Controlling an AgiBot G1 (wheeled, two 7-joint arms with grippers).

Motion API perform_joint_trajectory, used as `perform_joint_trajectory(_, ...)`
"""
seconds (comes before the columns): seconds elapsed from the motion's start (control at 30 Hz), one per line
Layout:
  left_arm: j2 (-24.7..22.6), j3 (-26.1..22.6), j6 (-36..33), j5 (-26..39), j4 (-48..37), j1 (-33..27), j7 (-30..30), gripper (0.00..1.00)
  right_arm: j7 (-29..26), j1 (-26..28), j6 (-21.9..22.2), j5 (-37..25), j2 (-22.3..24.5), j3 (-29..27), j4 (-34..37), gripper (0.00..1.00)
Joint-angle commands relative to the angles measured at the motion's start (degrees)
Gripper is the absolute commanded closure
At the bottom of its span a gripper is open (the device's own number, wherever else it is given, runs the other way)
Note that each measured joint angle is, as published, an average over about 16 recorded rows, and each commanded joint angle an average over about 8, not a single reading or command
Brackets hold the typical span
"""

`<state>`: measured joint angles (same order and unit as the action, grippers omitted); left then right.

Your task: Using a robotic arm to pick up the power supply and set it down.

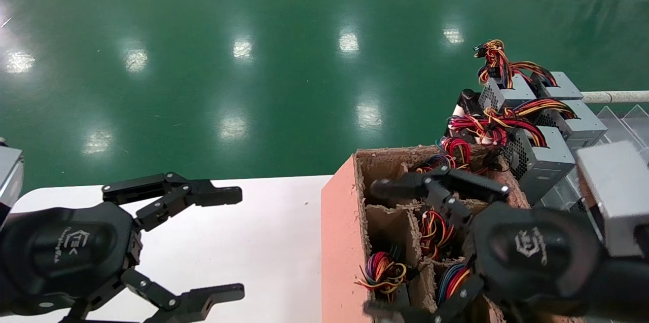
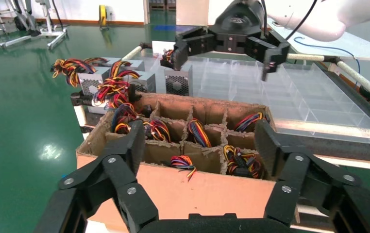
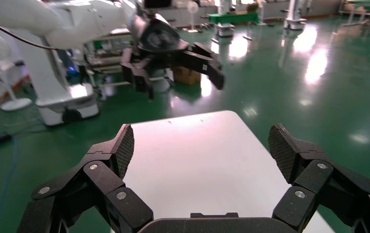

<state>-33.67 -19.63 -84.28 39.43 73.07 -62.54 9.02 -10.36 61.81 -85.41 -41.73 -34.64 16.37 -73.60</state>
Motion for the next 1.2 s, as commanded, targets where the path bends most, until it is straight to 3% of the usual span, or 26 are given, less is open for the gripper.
perform_joint_trajectory(0.03,0.0,0.0,0.0,0.0,0.0,0.0,0.0,0.00,-0.7,-0.8,-1.0,-0.4,-1.2,-1.2,0.1,0.00)
perform_joint_trajectory(1.2,0.0,0.0,0.0,0.0,0.0,0.0,0.0,0.00,-0.4,-0.3,-0.3,-0.2,-0.4,-0.4,0.0,0.00)
